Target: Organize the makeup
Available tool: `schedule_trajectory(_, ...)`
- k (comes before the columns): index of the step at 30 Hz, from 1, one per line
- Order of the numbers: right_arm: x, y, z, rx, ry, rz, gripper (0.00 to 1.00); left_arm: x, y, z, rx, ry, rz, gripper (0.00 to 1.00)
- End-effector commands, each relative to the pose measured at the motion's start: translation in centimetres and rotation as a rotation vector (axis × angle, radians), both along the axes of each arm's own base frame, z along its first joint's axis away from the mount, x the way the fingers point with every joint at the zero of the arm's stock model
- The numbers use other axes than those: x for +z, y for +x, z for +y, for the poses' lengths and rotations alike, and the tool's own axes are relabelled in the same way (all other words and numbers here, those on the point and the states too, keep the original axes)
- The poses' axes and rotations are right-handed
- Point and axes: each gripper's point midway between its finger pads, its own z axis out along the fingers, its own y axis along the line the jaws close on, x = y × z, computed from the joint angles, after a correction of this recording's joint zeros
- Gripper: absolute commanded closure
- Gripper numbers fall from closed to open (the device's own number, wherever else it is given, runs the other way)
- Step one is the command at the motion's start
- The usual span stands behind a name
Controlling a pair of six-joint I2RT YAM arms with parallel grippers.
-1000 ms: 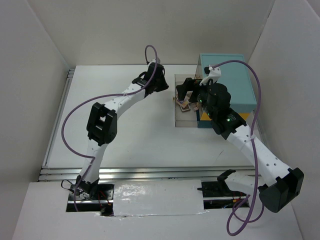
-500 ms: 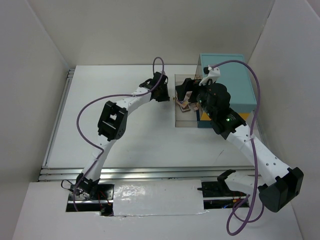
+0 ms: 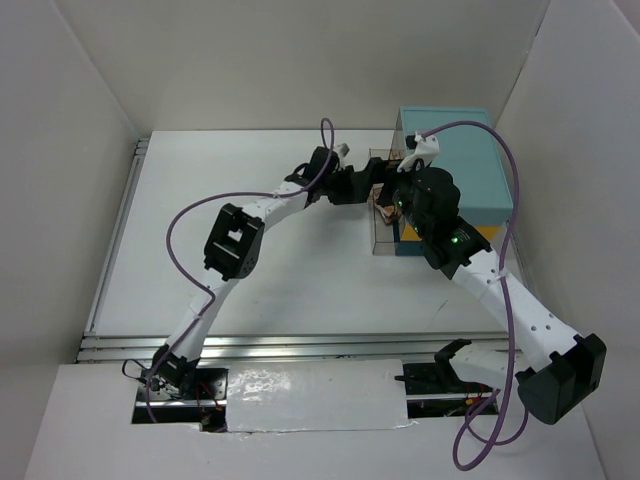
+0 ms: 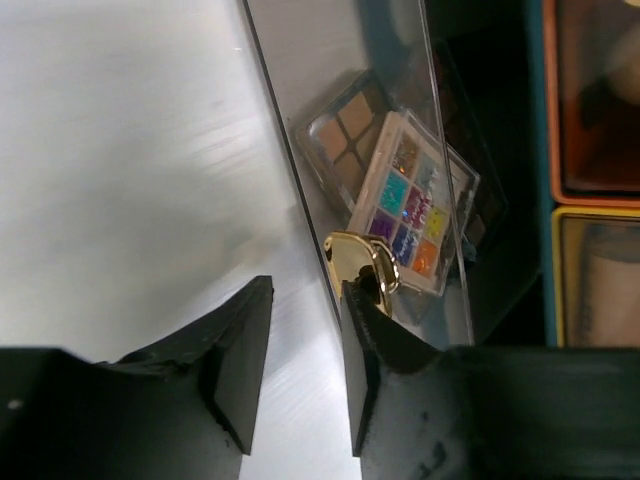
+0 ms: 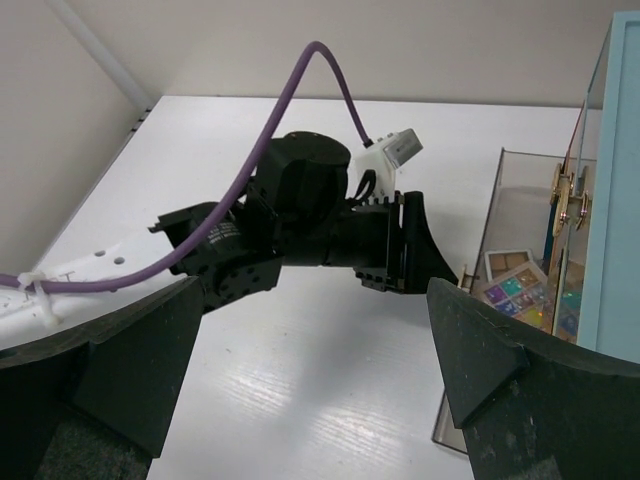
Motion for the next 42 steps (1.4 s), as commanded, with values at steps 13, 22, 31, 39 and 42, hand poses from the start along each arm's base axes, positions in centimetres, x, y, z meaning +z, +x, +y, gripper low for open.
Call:
schedule_trajectory(13, 1.2, 0.7, -0.6, -0.026, 0.006, -0.062, 0.0, 2.3, -2.2, -9.2, -0.162, -0.303, -0.085, 0.47)
schedule_trajectory(22, 0.9, 0.8, -0.2, -0.014, 0.008, -0.052, 0.0, 2.0, -3.8, -10.3, -0.191, -0.311, -0.072, 0.47)
schedule_trajectory(31, 1.3, 0.7, 0.2, 0.007, 0.012, -0.05, 0.0, 2.3, -1.5, -2.9, 0.036, -0.109, -0.098, 0.25)
schedule_trajectory(39, 3.0, -0.5, 0.0, 0.029, 0.031, -0.054, 0.0, 9.4, -0.8, 13.6, 0.351, 0.268, -0.168, 0.01)
schedule_trajectory(42, 4.0, -1.1, -0.9, 0.001, 0.026, -0.042, 0.0, 13.0, -1.6, 20.1, 0.508, 0.38, -0.186, 0.01)
